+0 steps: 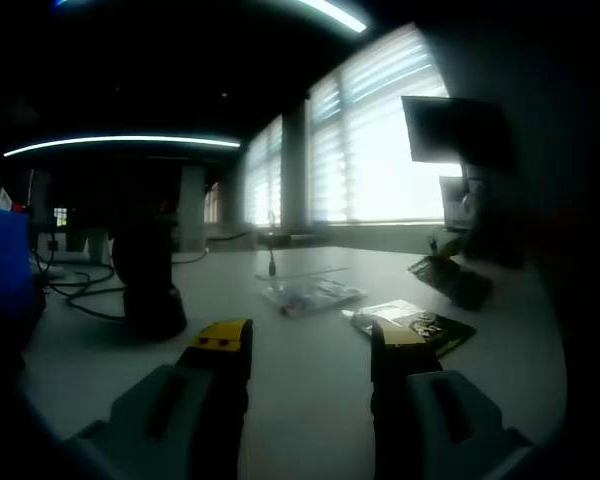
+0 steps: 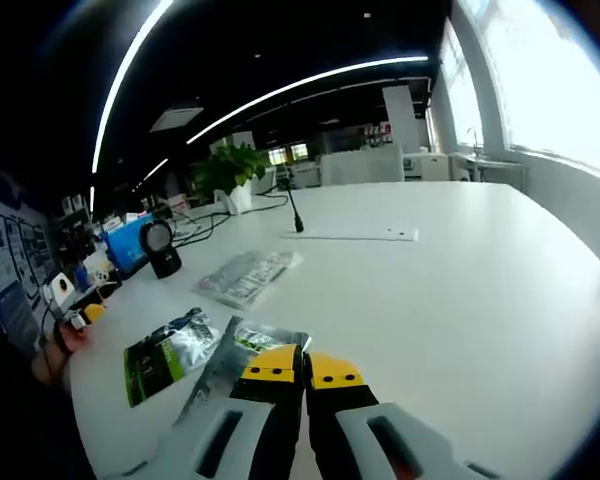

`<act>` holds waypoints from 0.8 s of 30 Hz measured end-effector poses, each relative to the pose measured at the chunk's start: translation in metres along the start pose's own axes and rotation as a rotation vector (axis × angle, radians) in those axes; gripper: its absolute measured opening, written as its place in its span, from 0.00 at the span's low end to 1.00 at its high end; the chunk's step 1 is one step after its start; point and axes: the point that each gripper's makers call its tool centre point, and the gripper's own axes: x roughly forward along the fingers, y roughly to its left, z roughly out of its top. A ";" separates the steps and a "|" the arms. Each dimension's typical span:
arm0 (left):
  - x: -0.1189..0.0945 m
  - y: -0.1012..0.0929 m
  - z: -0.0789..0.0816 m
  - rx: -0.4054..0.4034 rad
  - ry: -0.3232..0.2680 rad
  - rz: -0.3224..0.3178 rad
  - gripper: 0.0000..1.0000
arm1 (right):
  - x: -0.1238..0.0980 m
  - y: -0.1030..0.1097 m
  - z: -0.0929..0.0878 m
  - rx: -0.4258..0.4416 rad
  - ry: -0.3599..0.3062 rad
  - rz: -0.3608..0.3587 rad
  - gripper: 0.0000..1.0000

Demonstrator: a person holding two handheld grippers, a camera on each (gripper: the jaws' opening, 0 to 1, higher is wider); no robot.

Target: Clip sheet goods on table flip sheet goods clip sheet goods scan sheet goods put sheet goods back to table

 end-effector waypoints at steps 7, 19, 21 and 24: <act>0.001 0.002 -0.001 0.000 0.000 -0.001 0.40 | -0.013 0.018 0.014 0.012 -0.038 0.024 0.00; 0.001 0.004 -0.001 0.001 0.000 -0.003 0.40 | -0.039 0.041 0.053 0.122 -0.165 0.078 0.00; 0.001 0.004 -0.001 0.001 0.000 -0.003 0.40 | -0.042 0.045 0.060 0.105 -0.186 0.081 0.00; 0.001 0.004 -0.002 0.001 0.000 -0.004 0.40 | -0.048 0.051 0.071 0.096 -0.220 0.082 0.00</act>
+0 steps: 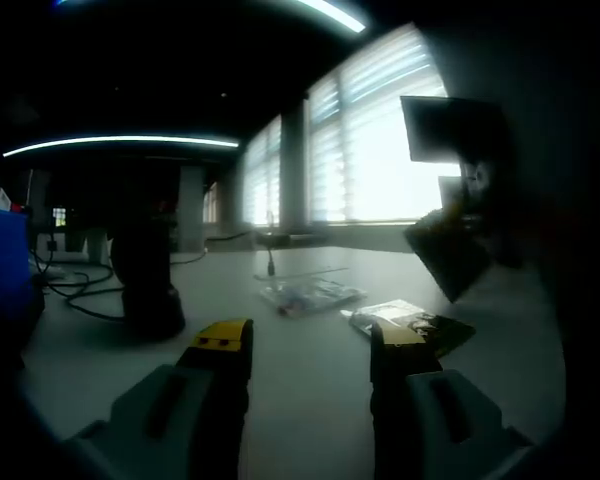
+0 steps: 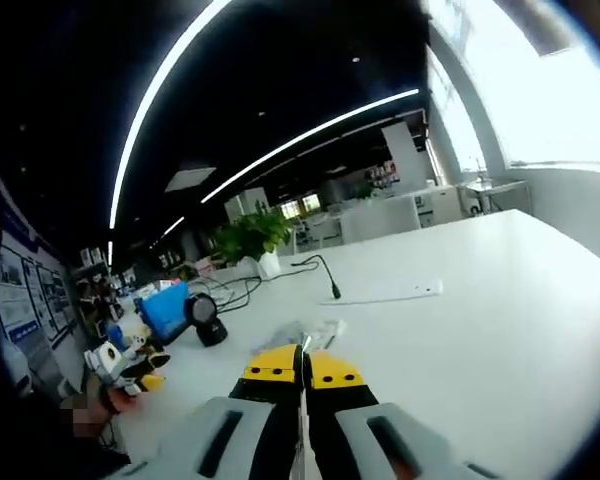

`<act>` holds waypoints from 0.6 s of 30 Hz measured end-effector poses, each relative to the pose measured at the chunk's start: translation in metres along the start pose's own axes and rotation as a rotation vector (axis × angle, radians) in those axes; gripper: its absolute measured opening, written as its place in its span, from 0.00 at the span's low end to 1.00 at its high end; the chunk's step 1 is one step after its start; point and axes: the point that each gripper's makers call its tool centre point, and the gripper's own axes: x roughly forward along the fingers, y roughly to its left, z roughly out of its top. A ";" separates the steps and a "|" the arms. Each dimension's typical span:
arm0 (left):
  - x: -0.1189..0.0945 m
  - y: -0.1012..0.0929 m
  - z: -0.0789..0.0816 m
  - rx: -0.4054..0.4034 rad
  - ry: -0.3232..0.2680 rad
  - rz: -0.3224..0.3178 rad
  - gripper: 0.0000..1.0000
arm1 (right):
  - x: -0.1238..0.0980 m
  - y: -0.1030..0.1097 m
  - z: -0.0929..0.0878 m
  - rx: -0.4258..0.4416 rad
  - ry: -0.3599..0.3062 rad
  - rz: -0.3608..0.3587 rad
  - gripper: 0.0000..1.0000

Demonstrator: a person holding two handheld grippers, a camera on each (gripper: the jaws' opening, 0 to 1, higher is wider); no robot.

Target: Clip sheet goods on table flip sheet goods clip sheet goods scan sheet goods put sheet goods back to table

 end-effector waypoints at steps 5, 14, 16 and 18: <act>0.000 -0.001 0.000 0.001 -0.001 -0.003 0.40 | 0.001 0.008 0.015 0.014 -0.037 -0.005 0.00; 0.000 -0.001 0.001 -0.004 -0.004 -0.005 0.40 | 0.007 0.023 0.032 -0.059 -0.102 0.004 0.00; 0.000 -0.001 0.001 -0.005 -0.004 -0.006 0.39 | 0.009 0.029 0.033 -0.061 -0.107 0.005 0.00; 0.000 -0.001 0.001 -0.006 -0.005 -0.006 0.39 | 0.012 0.033 0.037 -0.065 -0.120 0.008 0.00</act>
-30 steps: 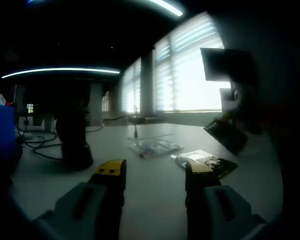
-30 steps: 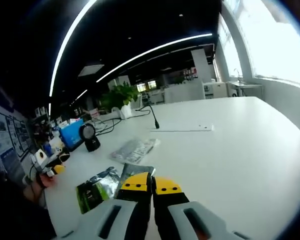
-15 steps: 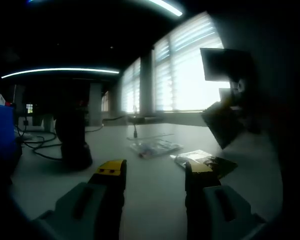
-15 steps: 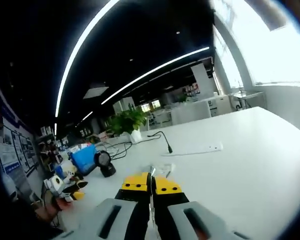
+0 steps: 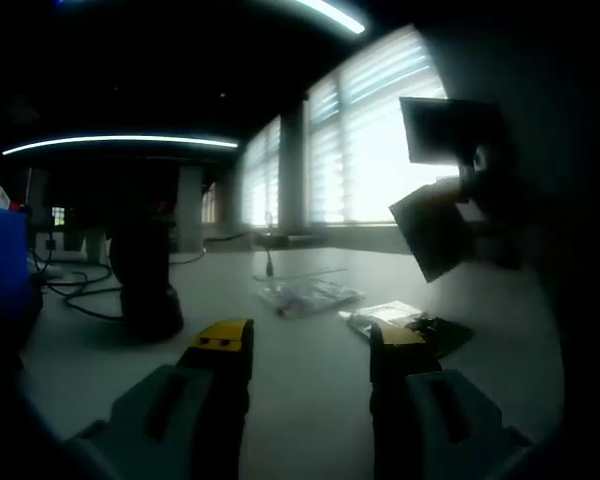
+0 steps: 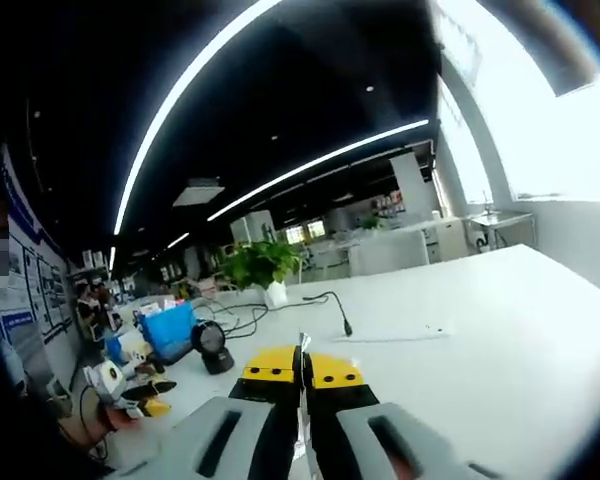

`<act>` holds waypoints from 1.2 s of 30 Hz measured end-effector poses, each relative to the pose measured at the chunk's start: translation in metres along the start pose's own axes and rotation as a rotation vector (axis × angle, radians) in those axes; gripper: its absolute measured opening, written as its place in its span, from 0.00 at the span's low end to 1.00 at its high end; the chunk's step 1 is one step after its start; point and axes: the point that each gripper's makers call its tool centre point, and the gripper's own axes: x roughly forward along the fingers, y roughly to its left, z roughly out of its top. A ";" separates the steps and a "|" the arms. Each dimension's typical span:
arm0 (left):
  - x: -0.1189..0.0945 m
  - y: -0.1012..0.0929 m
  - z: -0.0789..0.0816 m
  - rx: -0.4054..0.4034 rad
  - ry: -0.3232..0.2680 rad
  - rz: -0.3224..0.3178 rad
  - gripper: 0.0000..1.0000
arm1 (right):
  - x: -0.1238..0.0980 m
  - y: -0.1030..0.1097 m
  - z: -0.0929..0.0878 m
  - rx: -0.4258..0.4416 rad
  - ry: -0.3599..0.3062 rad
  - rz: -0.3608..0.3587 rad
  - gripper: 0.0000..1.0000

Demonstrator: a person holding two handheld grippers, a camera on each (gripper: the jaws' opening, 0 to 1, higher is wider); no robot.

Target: Clip sheet goods on table flip sheet goods clip sheet goods scan sheet goods put sheet goods back to table

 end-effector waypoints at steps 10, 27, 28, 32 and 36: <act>-0.001 -0.002 0.001 0.000 -0.003 -0.002 0.39 | 0.021 0.007 0.019 0.004 -0.075 -0.008 0.00; -0.003 -0.009 0.003 0.001 -0.010 -0.012 0.39 | 0.059 0.034 0.024 0.010 -0.154 0.047 0.00; -0.003 -0.009 0.004 0.001 -0.010 -0.013 0.38 | 0.061 0.037 0.025 -0.009 -0.160 0.047 0.00; -0.003 -0.009 0.004 0.001 -0.012 -0.012 0.38 | 0.075 0.043 0.027 -0.020 -0.165 0.047 0.00; -0.004 -0.009 0.005 -0.003 -0.015 -0.012 0.38 | 0.083 0.047 0.031 0.001 -0.183 0.044 0.00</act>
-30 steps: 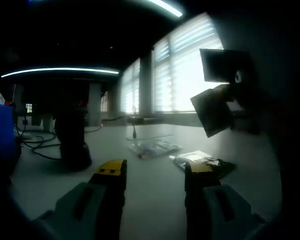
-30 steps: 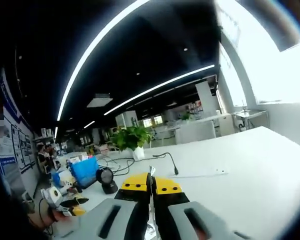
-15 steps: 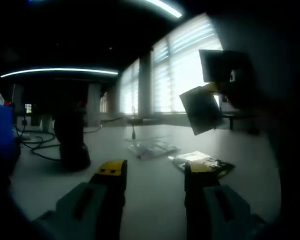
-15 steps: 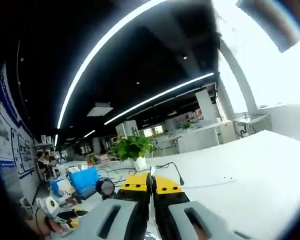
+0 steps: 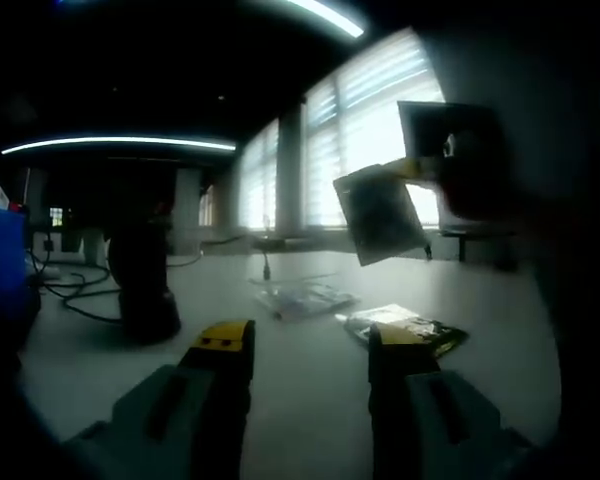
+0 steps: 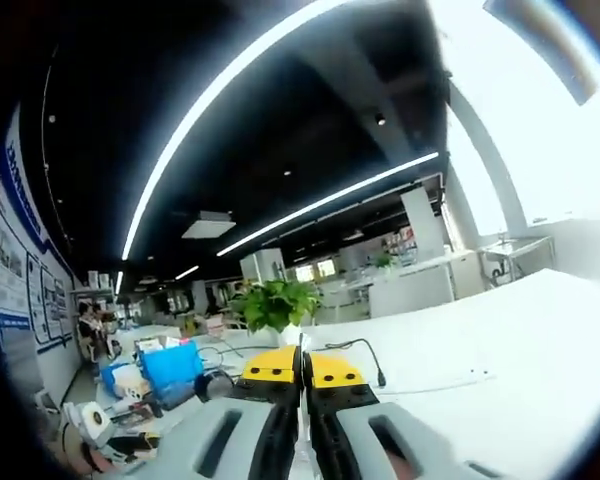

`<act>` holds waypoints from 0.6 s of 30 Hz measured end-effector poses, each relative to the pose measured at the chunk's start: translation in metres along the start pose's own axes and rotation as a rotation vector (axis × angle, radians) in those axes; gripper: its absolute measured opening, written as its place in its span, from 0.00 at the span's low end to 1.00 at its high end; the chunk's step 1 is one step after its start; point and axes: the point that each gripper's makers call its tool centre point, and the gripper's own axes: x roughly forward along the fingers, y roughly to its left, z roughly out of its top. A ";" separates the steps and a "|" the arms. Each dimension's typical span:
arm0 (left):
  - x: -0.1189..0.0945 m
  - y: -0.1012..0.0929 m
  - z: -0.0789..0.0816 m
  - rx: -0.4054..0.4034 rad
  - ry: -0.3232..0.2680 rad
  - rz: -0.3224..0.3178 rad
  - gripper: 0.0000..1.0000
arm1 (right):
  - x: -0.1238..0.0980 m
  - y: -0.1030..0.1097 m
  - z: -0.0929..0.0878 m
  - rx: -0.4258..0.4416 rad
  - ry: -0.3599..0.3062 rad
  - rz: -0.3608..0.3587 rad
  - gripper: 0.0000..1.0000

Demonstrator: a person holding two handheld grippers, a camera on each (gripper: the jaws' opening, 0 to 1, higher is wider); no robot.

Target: Clip sheet goods on table flip sheet goods clip sheet goods scan sheet goods put sheet goods back to table

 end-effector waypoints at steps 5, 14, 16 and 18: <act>0.000 -0.001 0.001 -0.007 -0.006 -0.006 0.38 | 0.019 -0.004 0.002 0.003 -0.024 -0.039 0.00; -0.002 0.003 0.003 -0.016 -0.014 0.002 0.39 | 0.045 -0.005 -0.004 0.027 -0.046 -0.075 0.00; -0.002 0.004 0.004 -0.021 -0.018 0.005 0.39 | 0.051 -0.007 -0.004 0.041 -0.057 -0.087 0.00; -0.002 0.004 0.004 -0.020 -0.018 0.006 0.39 | 0.056 -0.011 -0.004 0.061 -0.072 -0.102 0.00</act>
